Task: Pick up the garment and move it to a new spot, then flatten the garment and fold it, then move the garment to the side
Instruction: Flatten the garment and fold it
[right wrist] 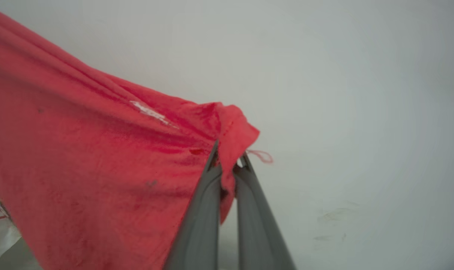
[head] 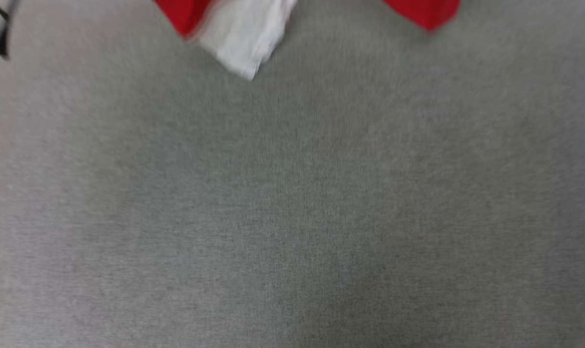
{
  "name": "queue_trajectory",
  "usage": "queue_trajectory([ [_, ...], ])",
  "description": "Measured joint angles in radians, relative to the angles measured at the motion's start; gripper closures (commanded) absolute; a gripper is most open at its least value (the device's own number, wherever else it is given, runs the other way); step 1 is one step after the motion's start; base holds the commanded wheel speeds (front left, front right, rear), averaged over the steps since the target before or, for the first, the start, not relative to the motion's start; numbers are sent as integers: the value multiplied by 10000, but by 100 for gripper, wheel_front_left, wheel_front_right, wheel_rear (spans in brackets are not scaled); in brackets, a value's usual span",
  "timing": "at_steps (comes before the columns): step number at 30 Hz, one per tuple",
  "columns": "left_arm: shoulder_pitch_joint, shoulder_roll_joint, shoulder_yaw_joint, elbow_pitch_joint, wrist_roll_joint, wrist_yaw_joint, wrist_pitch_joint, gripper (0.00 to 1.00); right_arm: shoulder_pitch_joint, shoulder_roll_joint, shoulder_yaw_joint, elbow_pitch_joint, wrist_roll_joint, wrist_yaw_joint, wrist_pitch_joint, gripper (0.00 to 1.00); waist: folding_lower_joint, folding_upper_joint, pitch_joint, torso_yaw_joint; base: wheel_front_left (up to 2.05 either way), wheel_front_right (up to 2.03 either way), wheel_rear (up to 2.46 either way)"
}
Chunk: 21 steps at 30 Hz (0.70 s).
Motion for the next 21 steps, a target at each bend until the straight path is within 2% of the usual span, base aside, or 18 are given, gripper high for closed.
queue_trajectory([
  [5, -1227, 199, 81, 510, 134, -123, -178, 100, -1171, -107, 165, 54, -209, 0, -370, 100, 0, 0, 1163, -20, 0, 0, 0],
  [11, -1964, 359, 121, 1083, 163, -268, -366, 100, -2371, -46, 527, 627, -270, 0, -1026, 100, 2, 0, 2384, -81, 0, 0, 0],
  [21, -1864, 44, 244, 2194, -148, -686, -669, 100, -3138, 230, 1256, 2010, -71, -2, -1820, 100, 2, 0, 3554, 19, 0, 0, 0],
])
